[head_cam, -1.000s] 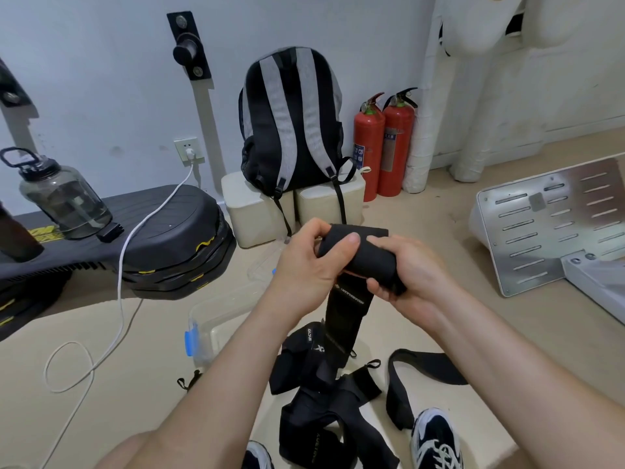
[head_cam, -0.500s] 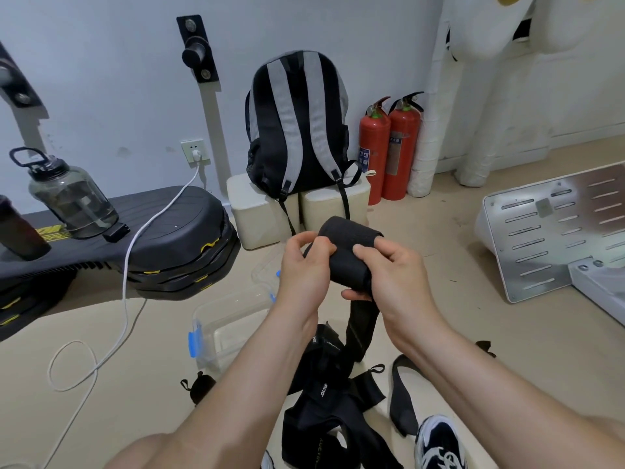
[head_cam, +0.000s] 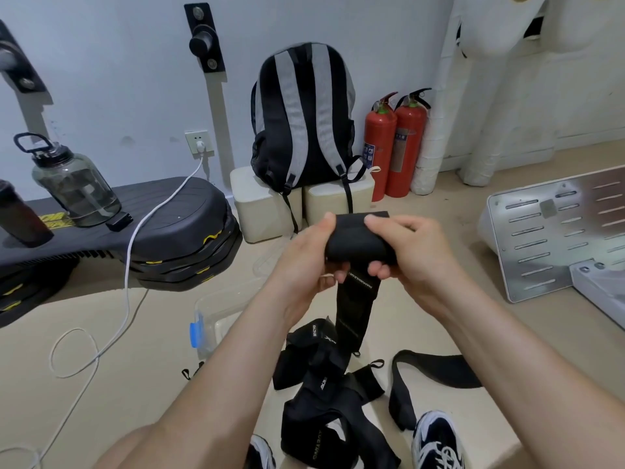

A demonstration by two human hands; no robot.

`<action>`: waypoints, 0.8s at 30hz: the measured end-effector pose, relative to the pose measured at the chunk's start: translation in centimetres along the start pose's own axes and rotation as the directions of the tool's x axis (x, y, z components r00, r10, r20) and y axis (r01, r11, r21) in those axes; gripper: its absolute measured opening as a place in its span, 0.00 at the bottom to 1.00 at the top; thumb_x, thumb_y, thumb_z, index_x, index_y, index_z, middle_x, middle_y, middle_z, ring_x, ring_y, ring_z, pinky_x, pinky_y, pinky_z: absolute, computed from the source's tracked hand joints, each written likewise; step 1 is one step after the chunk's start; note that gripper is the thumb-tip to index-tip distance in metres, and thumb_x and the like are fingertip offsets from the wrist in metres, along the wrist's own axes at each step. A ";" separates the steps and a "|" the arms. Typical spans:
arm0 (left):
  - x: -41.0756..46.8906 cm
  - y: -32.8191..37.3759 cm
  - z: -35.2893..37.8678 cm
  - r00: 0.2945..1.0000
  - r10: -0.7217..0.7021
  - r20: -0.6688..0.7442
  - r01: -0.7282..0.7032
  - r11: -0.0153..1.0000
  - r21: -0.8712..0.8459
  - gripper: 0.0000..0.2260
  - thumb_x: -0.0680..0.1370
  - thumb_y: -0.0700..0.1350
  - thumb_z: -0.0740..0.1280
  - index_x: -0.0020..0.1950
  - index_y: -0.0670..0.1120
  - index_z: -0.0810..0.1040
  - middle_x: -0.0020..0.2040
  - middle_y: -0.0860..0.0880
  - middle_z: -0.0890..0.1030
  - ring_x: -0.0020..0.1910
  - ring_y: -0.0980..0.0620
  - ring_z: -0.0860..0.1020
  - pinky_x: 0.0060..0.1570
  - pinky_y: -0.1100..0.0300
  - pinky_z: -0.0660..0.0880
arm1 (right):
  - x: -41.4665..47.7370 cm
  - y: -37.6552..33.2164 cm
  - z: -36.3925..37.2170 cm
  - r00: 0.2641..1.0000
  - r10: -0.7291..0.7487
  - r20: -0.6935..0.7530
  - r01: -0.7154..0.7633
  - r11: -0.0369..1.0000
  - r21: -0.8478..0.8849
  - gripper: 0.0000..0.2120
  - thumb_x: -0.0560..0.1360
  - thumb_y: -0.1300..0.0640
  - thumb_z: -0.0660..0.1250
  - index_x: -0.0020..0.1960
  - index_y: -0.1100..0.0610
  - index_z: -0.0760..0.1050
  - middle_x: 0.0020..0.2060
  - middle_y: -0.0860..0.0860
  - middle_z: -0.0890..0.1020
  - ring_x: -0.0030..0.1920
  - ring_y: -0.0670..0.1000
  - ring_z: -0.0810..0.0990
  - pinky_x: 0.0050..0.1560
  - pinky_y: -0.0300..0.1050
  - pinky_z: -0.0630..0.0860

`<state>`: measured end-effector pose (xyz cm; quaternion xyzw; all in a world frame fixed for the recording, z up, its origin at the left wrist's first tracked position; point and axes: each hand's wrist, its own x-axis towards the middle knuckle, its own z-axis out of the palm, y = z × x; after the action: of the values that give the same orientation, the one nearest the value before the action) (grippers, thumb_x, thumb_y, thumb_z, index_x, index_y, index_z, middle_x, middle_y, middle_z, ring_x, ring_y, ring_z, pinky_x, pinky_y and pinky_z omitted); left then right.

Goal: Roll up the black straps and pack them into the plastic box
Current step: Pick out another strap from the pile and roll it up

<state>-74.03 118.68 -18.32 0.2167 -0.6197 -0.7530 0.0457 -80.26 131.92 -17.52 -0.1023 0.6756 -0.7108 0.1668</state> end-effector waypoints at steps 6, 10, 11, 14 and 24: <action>-0.5 0.6 0.5 0.999 0.052 -0.015 -0.050 0.994 0.100 0.17 0.80 0.57 0.64 0.61 0.46 0.74 0.46 0.46 0.83 0.33 0.52 0.81 0.34 0.60 0.75 | 0.1 -0.4 0.2 0.999 -0.043 -0.019 0.043 0.999 -0.018 0.12 0.80 0.56 0.66 0.42 0.63 0.77 0.27 0.56 0.75 0.19 0.51 0.71 0.19 0.37 0.65; -0.6 0.0 1.2 0.977 0.131 -0.168 -0.120 0.990 0.075 0.23 0.78 0.51 0.69 0.71 0.53 0.66 0.56 0.47 0.79 0.46 0.50 0.82 0.33 0.62 0.78 | -0.3 0.9 1.6 0.992 -0.101 -0.081 0.078 0.966 -0.248 0.17 0.80 0.54 0.65 0.33 0.57 0.74 0.21 0.50 0.73 0.21 0.49 0.71 0.23 0.39 0.65; -0.6 -0.2 1.3 0.977 0.162 -0.140 -0.150 0.984 0.092 0.22 0.79 0.48 0.69 0.71 0.55 0.66 0.56 0.49 0.78 0.46 0.52 0.81 0.33 0.62 0.78 | -0.3 1.3 1.9 0.987 -0.127 -0.101 0.088 0.942 -0.322 0.19 0.80 0.53 0.64 0.31 0.56 0.72 0.21 0.48 0.72 0.23 0.49 0.71 0.26 0.40 0.65; -1.0 -0.5 1.3 0.975 0.220 -0.021 -0.213 0.961 0.175 0.13 0.81 0.43 0.65 0.63 0.55 0.74 0.52 0.49 0.77 0.35 0.58 0.78 0.30 0.63 0.74 | -0.3 1.9 1.9 0.988 -0.093 -0.122 0.037 0.916 -0.400 0.19 0.81 0.51 0.59 0.35 0.59 0.73 0.27 0.51 0.74 0.28 0.50 0.72 0.27 0.41 0.66; -1.9 -0.8 0.4 0.915 0.385 0.117 -0.402 0.877 0.264 0.10 0.67 0.49 0.77 0.46 0.56 0.83 0.48 0.45 0.84 0.46 0.40 0.84 0.51 0.45 0.82 | -0.6 0.6 0.7 0.973 0.217 -0.085 -0.220 0.975 -0.026 0.12 0.80 0.54 0.59 0.41 0.57 0.76 0.26 0.53 0.72 0.19 0.47 0.65 0.19 0.35 0.58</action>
<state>-72.30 119.87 -18.52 0.0675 -0.7529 -0.6378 0.1475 -79.33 131.44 -18.05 -0.0012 0.7014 -0.6799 0.2142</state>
